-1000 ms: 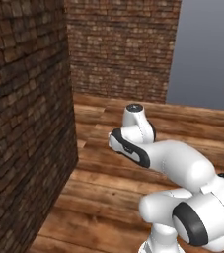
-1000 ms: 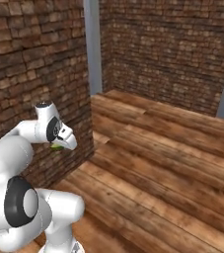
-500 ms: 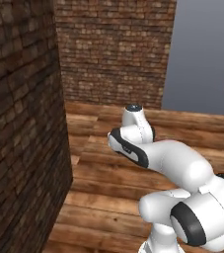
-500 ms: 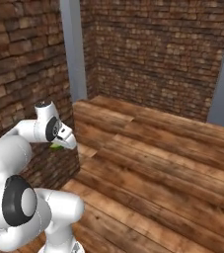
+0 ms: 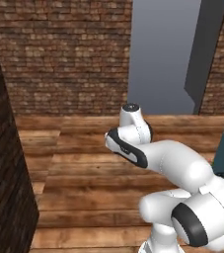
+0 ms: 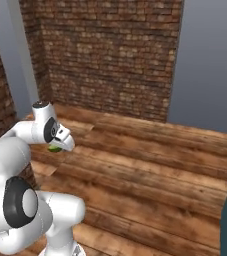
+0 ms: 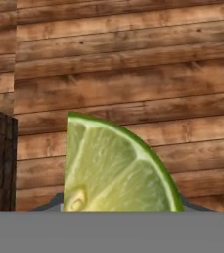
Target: Turn on the sink faucet. Then move the lemon wedge from the counter to the sink. Turn off the sink. Move the vegetable from the sink to the pot next to the stove. Finally move the pot to the rear left burner.
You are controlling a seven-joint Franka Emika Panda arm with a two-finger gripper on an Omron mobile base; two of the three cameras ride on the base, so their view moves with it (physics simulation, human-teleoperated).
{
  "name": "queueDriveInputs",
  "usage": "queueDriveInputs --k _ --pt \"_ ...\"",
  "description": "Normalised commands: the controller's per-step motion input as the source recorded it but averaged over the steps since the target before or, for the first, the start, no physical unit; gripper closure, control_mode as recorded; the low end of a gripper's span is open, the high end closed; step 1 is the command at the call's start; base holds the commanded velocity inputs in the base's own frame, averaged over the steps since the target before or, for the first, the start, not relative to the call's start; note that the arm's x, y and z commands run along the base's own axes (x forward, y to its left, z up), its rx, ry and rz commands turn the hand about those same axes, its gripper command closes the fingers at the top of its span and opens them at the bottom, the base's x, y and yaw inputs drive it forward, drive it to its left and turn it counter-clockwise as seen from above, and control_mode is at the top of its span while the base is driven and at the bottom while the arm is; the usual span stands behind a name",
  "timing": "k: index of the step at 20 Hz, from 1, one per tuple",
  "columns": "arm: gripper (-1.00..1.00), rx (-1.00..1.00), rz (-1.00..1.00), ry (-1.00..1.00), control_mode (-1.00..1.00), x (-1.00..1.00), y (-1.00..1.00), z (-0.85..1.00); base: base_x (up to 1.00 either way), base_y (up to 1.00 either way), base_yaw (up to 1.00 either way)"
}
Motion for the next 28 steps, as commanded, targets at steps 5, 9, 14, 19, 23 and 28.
queueDriveInputs --k 5,9,14,19,23,28 --pt "1.0 0.0 0.0 0.0 1.0 0.0 0.0 0.0 0.45 -0.09 -0.26" --pt "1.0 0.0 0.0 0.0 1.0 0.0 0.0 0.0 0.76 -0.01 -0.3" --pt "1.0 0.0 0.0 0.0 1.0 0.0 0.0 0.0 0.77 0.01 -0.38" --pt "1.0 0.0 0.0 0.0 1.0 0.0 0.0 0.0 0.64 0.0 -0.44" --pt "1.0 0.0 0.0 0.0 1.0 0.0 0.0 0.0 0.45 0.12 -0.5" --pt "1.0 0.0 0.0 0.0 1.0 0.0 0.0 0.0 0.3 0.18 -0.53"
